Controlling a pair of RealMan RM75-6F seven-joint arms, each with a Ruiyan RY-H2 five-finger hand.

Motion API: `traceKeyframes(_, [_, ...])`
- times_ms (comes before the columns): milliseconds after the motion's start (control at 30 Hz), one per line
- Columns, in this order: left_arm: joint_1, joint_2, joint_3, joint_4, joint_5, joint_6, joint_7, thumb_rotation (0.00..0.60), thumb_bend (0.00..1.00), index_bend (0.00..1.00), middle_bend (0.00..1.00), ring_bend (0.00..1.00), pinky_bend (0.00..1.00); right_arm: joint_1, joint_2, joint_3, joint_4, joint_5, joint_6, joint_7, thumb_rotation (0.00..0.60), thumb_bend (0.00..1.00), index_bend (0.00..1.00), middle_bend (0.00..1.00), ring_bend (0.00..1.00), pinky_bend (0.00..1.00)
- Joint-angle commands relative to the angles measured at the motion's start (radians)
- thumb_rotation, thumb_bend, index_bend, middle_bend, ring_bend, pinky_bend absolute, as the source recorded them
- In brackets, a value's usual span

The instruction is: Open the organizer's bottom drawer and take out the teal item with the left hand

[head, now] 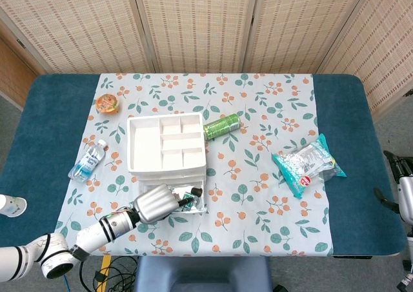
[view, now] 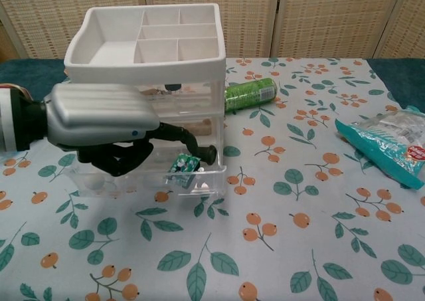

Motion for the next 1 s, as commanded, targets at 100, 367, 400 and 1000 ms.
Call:
traceKeyframes(100, [-0.003, -0.012, -0.005, 0.011, -0.022, -0.012, 0.022, 0.6, 0.84, 0.19, 0.96, 0.99, 1.0, -0.003, -0.001, 0.0, 0.003, 0.002, 0.002, 0.003, 0.6, 0.26, 0.12, 0.25, 0.25, 0.18])
traceKeyframes(367, [-0.007, -0.026, -0.008, 0.007, -0.051, -0.028, 0.041, 0.6, 0.84, 0.18, 0.96, 0.99, 1.0, -0.005, -0.004, -0.001, 0.01, 0.005, 0.0, 0.008, 0.6, 0.26, 0.12, 0.25, 0.25, 0.18])
traceKeyframes(400, [-0.008, -0.027, -0.008, 0.006, -0.053, -0.029, 0.043, 0.6, 0.84, 0.18, 0.96, 0.99, 1.0, -0.005, -0.005, -0.001, 0.011, 0.006, 0.0, 0.009, 0.6, 0.26, 0.12, 0.25, 0.25, 0.18])
traceKeyframes(1000, [-0.017, -0.027, -0.01, -0.014, -0.147, -0.065, 0.149, 0.6, 0.84, 0.24, 0.96, 0.99, 1.0, -0.005, -0.016, 0.003, 0.033, 0.007, 0.0, 0.026, 0.6, 0.26, 0.12, 0.25, 0.25, 0.18])
